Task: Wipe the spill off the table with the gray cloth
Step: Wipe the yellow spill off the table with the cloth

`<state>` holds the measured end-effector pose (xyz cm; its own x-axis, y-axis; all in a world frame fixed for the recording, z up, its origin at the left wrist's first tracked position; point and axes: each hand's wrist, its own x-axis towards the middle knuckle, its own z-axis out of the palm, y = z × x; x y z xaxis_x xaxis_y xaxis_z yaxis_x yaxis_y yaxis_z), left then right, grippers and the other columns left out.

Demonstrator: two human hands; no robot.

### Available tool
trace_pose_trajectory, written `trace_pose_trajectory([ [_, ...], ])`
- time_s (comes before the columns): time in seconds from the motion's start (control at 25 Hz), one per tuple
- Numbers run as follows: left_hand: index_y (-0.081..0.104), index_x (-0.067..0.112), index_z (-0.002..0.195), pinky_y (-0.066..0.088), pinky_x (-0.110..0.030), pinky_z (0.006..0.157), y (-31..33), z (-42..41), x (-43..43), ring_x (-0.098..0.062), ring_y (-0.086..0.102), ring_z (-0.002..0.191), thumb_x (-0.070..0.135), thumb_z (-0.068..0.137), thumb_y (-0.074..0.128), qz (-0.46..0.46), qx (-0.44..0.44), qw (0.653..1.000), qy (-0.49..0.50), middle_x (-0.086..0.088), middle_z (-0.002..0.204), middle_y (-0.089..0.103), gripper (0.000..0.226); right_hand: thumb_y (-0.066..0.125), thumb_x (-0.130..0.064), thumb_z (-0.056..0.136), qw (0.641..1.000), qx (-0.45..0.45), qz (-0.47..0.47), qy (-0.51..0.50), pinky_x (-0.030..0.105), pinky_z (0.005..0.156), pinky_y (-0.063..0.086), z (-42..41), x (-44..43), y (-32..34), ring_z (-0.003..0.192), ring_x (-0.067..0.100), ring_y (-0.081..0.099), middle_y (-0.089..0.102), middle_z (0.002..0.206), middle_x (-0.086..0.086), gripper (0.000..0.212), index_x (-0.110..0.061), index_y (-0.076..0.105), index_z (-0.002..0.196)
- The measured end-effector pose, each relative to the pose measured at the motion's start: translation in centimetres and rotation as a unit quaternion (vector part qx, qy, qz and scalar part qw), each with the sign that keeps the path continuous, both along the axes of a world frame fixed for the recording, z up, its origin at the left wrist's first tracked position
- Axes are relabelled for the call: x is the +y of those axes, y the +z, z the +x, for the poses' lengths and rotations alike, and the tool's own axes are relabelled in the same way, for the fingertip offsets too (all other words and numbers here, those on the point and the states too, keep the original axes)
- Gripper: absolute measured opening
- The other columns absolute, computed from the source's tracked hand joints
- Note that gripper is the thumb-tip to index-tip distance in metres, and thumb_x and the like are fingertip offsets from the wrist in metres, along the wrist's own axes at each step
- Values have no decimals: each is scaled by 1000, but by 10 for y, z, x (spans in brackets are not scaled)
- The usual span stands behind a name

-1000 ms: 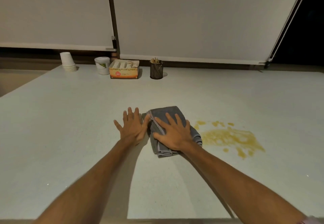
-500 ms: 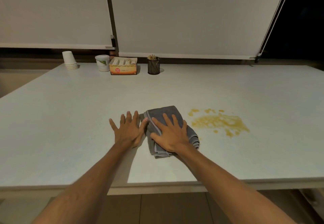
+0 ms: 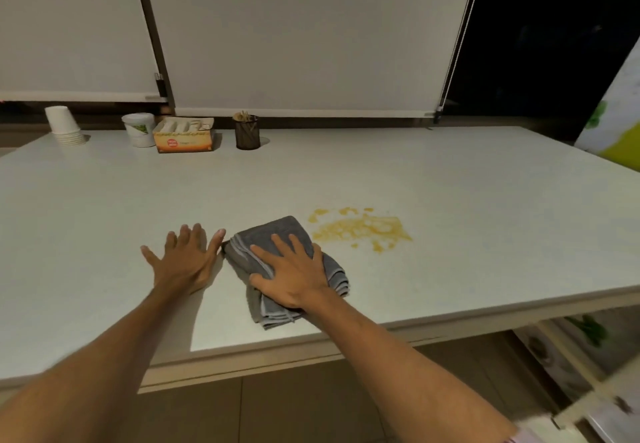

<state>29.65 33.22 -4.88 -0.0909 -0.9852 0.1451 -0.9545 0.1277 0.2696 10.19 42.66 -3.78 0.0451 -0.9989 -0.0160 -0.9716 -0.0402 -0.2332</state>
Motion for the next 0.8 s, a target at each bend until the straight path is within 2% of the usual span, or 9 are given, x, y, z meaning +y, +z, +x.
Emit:
trace_pose_trajectory([
  [0.12,40,19,129,4,-74,108,1,-1,4,-34,27,141,78,83,2,6,-20,1000,-13,-6,144,38,84,28,-71,86,1000,11,-10,-8,64,114,-7,-49,30,-1,151,22,-7,-2,164,-9,66,-55,10,148],
  [0.24,45,19,121,5,-74,108,7,-1,7,-34,30,138,80,80,1,8,-30,999,-12,-6,138,42,86,27,-74,86,998,35,-4,-59,66,114,-7,-101,51,3,151,23,-8,-3,164,-9,67,-56,6,147],
  [0.36,46,16,133,1,-69,112,10,-13,13,-36,27,142,83,77,0,-15,-75,997,3,-10,149,38,99,26,-78,82,995,26,34,-89,72,109,-10,-104,49,6,149,29,-15,-10,164,-7,74,-56,0,147],
  [0.44,33,18,147,-5,-65,114,13,-28,18,-33,17,149,83,78,2,0,-53,999,-2,-7,161,23,100,25,-80,81,996,11,43,-82,75,104,-13,-87,41,7,148,34,-18,-14,163,-4,76,-54,-2,147],
  [0.52,25,21,152,-10,-65,113,18,-47,22,-31,10,151,82,79,4,22,-25,999,-13,-4,164,15,98,23,-80,82,997,13,38,-71,76,103,-13,-79,39,7,148,36,-17,-13,164,-3,75,-55,-1,147],
  [0.64,32,23,148,-7,-68,112,19,-66,26,-33,15,149,78,84,7,25,-55,997,-44,-4,160,23,89,22,-75,85,997,22,19,-72,72,108,-9,-94,49,4,150,29,-10,-7,164,-6,68,-56,4,147],
  [0.8,46,20,126,5,-71,111,17,-71,22,-35,30,140,79,82,8,37,-53,995,-73,-4,142,41,82,23,-74,86,993,28,9,-112,70,111,-7,-151,69,6,151,23,-9,-5,164,-11,64,-59,6,146],
])
